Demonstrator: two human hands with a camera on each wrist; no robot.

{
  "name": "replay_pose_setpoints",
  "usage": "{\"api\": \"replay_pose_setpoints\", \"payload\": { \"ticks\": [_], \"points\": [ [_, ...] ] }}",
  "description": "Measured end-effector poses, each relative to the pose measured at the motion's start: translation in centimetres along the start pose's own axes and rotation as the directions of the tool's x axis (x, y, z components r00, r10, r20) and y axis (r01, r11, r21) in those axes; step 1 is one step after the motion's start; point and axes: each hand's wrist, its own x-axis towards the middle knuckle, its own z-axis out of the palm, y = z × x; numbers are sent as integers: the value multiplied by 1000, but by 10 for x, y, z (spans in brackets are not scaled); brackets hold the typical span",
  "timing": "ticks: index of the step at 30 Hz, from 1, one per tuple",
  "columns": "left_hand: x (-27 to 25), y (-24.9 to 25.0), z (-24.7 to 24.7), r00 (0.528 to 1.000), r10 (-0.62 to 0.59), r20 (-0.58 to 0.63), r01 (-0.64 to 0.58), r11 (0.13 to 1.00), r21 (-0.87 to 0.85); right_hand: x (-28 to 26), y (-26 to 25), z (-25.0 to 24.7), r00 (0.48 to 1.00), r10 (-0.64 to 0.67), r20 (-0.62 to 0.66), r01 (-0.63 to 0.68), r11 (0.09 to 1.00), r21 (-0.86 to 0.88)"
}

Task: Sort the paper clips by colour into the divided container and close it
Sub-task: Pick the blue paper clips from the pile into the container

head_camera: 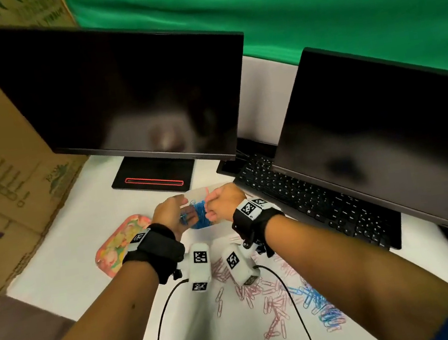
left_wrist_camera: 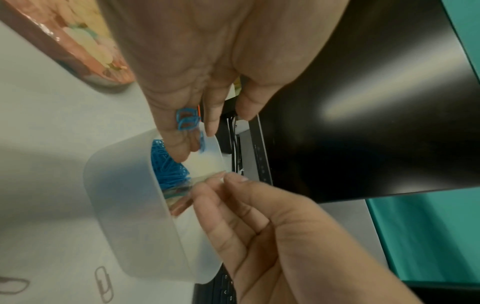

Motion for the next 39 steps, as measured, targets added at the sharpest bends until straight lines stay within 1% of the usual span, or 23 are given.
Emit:
{"api": "replay_pose_setpoints", "payload": {
  "ticks": [4, 7, 8, 10, 11, 12, 13, 14, 16, 18, 19, 20, 21, 23, 25, 26, 29, 31, 34, 37, 39],
  "points": [
    [-1, 4, 7, 1000, 16, -11, -15, 995, 100, -20, 8, -24, 997, -45, -60, 50, 995, 90],
    [-2, 2, 17, 996, 88, -18, -81, 967, 241, -46, 29, -59, 994, -48, -102, 60, 991, 118],
    [-3, 1, 19, 991, 137, -8, -128, 945, 300, -54, 40, -72, 993, -43, -111, 57, 990, 130],
    [-6, -7, 27, 965, 258, 48, -256, 890, 378, -73, 67, -101, 988, -9, -157, 21, 997, 76],
    [-8, -13, 30, 942, 324, 86, -330, 855, 400, -83, 83, -114, 980, 14, -197, -14, 1000, 5],
    [-12, -22, 36, 915, 380, 138, -401, 809, 430, -93, 100, -127, 970, 17, -244, -43, 994, -102],
    [-16, -31, 41, 886, 418, 202, -463, 755, 465, -102, 112, -136, 962, 7, -272, -76, 966, -245],
    [-24, -42, 48, 859, 427, 282, -511, 695, 505, -112, 127, -144, 957, -4, -292, -112, 919, -378],
    [-39, -65, 62, 804, 382, 455, -592, 579, 561, -132, 148, -152, 959, -7, -284, -157, 820, -550],
    [-52, -94, 78, 753, 291, 590, -653, 442, 616, -150, 170, -152, 976, 0, -220, -153, 719, -678],
    [-57, -109, 85, 728, 243, 641, -681, 361, 637, -158, 181, -151, 979, 16, -202, -158, 689, -708],
    [-61, -122, 89, 705, 201, 680, -707, 275, 652, -161, 193, -148, 977, 31, -210, -172, 693, -701],
    [-63, -135, 92, 687, 148, 712, -726, 191, 661, -166, 202, -146, 974, 45, -224, -188, 715, -673],
    [-64, -158, 96, 668, 45, 743, -744, 16, 668, -172, 219, -144, 969, 47, -243, -197, 740, -643],
    [-61, -176, 97, 668, -25, 744, -738, -152, 657, -176, 230, -142, 966, 39, -255, -198, 745, -637],
    [-60, -181, 97, 675, -45, 736, -727, -208, 654, -176, 233, -140, 968, 21, -251, -183, 744, -643],
    [-58, -190, 99, 672, -68, 737, -711, -336, 618, -177, 234, -135, 978, -39, -204, -113, 721, -683],
    [-60, -192, 100, 670, -68, 739, -701, -386, 600, -173, 233, -131, 984, -78, -163, -63, 695, -716],
    [-60, -194, 102, 686, -67, 725, -684, -398, 611, -167, 232, -130, 983, -115, -147, -30, 678, -734],
    [-59, -195, 101, 687, -58, 725, -693, -354, 628, -162, 230, -129, 976, -143, -164, -24, 677, -736],
    [-58, -194, 100, 677, -29, 736, -714, -271, 646, -160, 230, -129, 972, -166, -169, -12, 677, -736]
  ]
}}
